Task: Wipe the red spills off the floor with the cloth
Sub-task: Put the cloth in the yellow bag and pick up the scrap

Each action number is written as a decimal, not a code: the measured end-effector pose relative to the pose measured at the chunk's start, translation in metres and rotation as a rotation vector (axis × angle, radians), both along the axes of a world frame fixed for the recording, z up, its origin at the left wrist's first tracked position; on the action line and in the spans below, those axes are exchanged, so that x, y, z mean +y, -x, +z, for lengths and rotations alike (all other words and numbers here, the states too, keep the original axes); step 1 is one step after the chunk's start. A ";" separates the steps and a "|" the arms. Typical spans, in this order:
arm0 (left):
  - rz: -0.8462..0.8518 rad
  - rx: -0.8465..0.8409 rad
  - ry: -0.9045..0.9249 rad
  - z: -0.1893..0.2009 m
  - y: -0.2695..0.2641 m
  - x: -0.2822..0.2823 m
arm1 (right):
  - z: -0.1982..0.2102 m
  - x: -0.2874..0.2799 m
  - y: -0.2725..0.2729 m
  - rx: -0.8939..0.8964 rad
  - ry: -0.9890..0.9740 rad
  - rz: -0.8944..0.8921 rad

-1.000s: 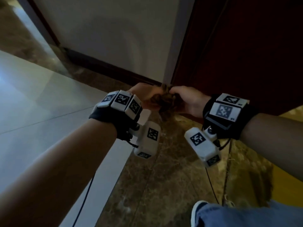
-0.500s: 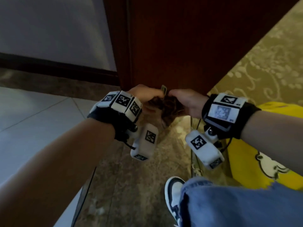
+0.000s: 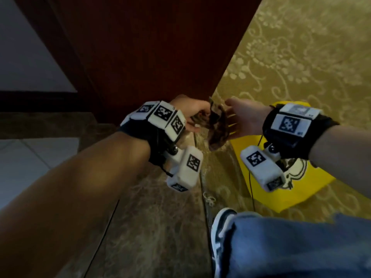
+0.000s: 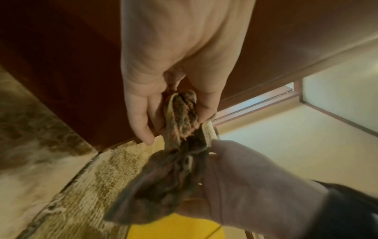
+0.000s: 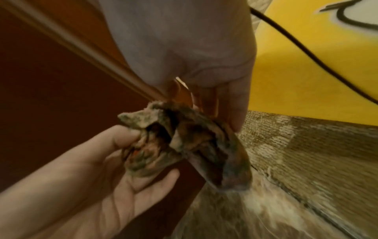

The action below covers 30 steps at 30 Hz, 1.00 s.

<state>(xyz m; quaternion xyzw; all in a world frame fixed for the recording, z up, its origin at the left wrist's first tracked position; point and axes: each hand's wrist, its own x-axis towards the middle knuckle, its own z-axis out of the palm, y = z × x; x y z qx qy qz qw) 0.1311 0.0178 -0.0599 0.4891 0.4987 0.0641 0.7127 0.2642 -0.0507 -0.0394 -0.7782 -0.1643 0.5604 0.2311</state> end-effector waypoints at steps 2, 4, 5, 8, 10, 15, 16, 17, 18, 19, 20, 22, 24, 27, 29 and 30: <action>-0.006 -0.022 -0.020 0.004 -0.008 0.004 | 0.001 0.007 -0.011 0.001 0.021 0.021; -0.028 -0.028 -0.006 0.004 -0.013 0.004 | 0.000 0.012 -0.023 -0.084 0.027 0.055; -0.049 -0.020 -0.005 0.004 -0.015 0.003 | 0.000 0.013 -0.032 -0.144 0.003 0.056; -0.084 0.020 -0.005 -0.003 -0.019 -0.001 | -0.005 0.010 -0.062 -0.419 -0.051 0.171; -0.095 0.052 -0.021 -0.005 -0.019 -0.002 | -0.010 0.004 -0.075 -0.543 -0.055 0.258; -0.082 0.073 -0.005 -0.002 -0.016 0.003 | -0.010 -0.005 -0.095 -1.058 -0.062 0.515; -0.077 0.075 0.000 -0.001 -0.015 0.002 | -0.013 -0.006 -0.099 -1.130 0.089 0.645; -0.073 0.078 0.003 0.000 -0.014 0.001 | -0.016 -0.008 -0.101 -1.152 0.275 0.754; -0.073 0.082 0.006 0.000 -0.014 -0.001 | -0.021 -0.009 -0.102 -1.145 0.430 0.827; -0.075 0.085 0.012 -0.001 -0.014 -0.002 | -0.026 -0.010 -0.103 -1.135 0.509 0.858; -0.082 0.087 0.016 0.000 -0.015 -0.004 | -0.029 -0.012 -0.102 -1.118 0.511 0.854; -0.094 0.097 0.023 0.002 -0.014 -0.005 | -0.032 -0.014 -0.099 -1.080 0.421 0.802; -0.100 0.102 0.028 0.006 -0.012 -0.005 | -0.032 -0.014 -0.092 -1.069 0.366 0.788; -0.106 0.107 0.035 0.012 -0.003 -0.001 | -0.025 -0.011 -0.068 -1.031 0.230 0.817; -0.125 0.129 0.052 0.017 0.008 0.003 | -0.017 -0.006 -0.041 -0.952 0.122 0.877; -0.127 0.143 0.070 0.020 0.015 0.006 | -0.013 -0.004 -0.024 -0.915 0.080 0.929</action>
